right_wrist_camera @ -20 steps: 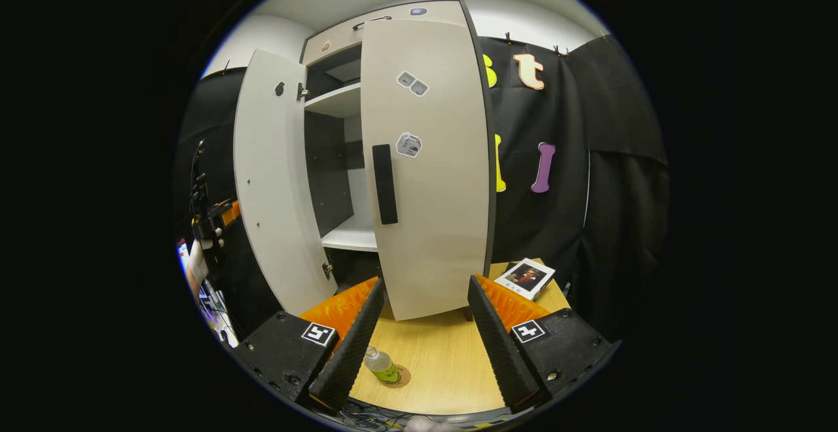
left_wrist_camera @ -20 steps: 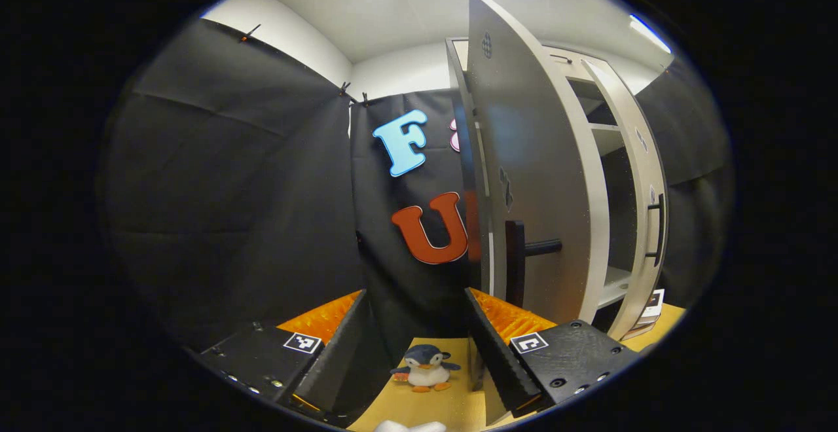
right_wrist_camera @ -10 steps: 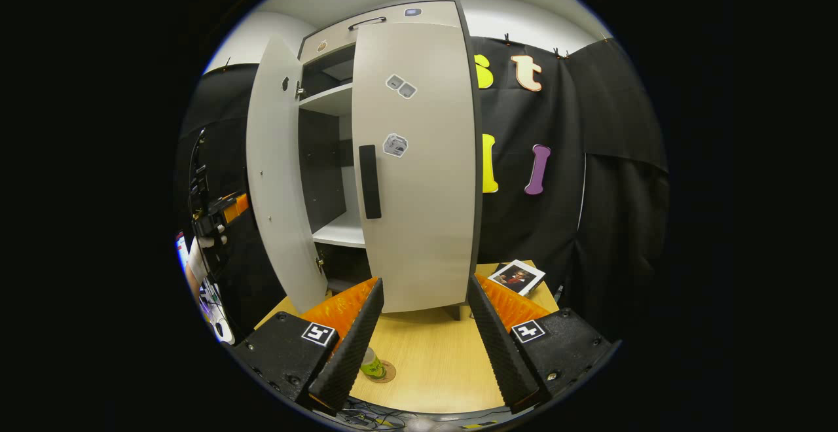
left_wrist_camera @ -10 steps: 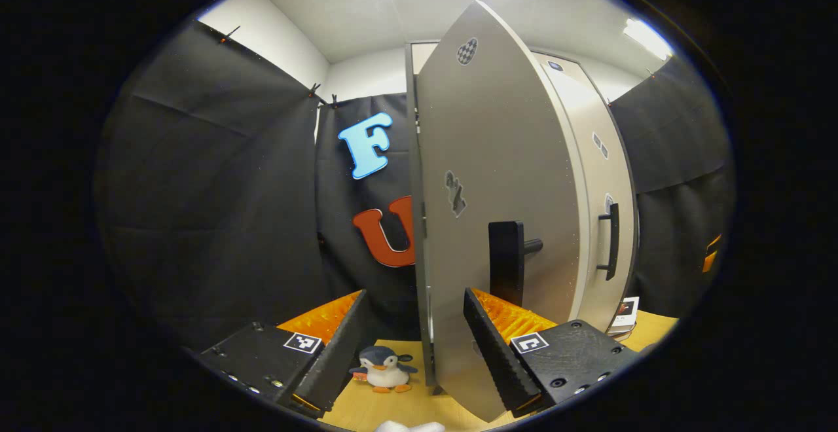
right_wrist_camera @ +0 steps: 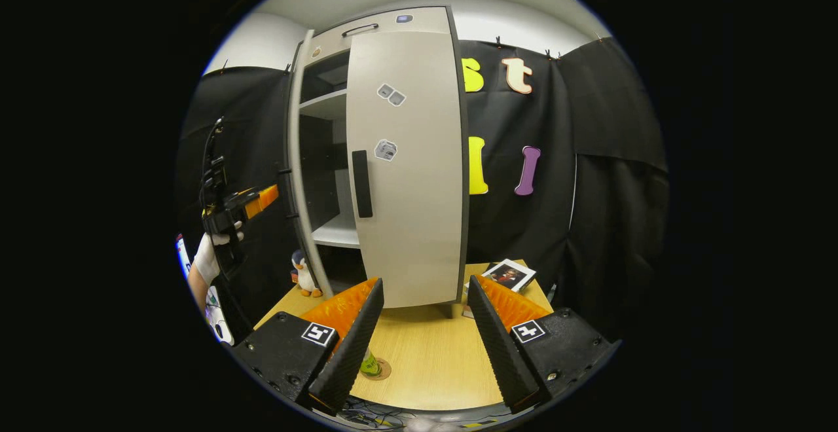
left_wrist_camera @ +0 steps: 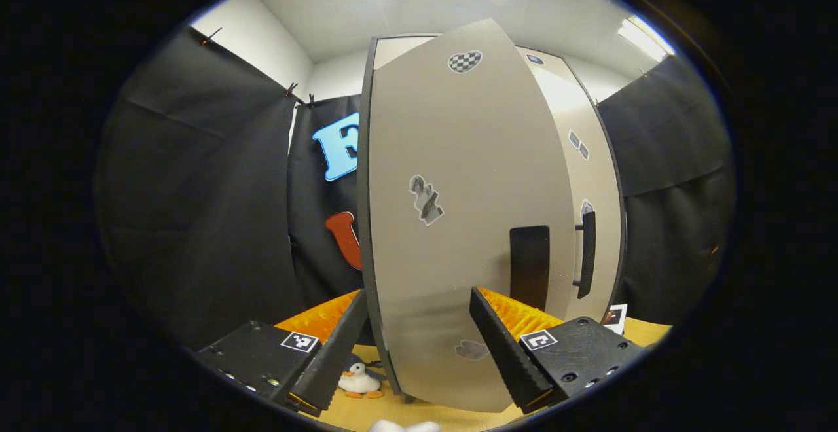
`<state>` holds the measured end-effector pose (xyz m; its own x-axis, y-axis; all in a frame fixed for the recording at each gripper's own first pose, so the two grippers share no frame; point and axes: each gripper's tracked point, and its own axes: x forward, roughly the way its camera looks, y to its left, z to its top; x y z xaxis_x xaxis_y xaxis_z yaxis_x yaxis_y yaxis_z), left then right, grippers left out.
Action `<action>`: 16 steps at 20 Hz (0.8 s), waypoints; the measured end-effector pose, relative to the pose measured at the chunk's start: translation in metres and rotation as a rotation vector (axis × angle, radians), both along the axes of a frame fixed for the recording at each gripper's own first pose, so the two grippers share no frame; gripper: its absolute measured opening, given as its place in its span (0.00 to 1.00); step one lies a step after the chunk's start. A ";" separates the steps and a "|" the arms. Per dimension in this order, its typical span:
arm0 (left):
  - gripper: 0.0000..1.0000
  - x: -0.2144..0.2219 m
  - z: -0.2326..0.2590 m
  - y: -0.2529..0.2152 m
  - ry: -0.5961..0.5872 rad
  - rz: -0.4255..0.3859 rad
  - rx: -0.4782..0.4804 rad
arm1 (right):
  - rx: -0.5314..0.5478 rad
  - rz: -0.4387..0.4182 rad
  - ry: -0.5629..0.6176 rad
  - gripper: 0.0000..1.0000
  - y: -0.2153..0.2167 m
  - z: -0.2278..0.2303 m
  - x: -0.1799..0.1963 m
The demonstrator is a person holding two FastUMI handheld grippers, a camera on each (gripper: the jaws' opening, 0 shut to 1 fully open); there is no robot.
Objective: Grasp the bottle in the cabinet with the left hand and place it on the coaster, then close the right door with the right hand and the left door with the left hand.
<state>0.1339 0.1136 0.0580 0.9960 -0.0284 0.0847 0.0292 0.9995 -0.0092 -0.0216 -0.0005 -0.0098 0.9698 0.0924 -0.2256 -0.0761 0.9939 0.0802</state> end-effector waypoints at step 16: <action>0.96 -0.071 0.003 -0.025 0.029 -0.037 0.013 | 0.015 -0.025 -0.090 0.77 0.021 0.026 -0.004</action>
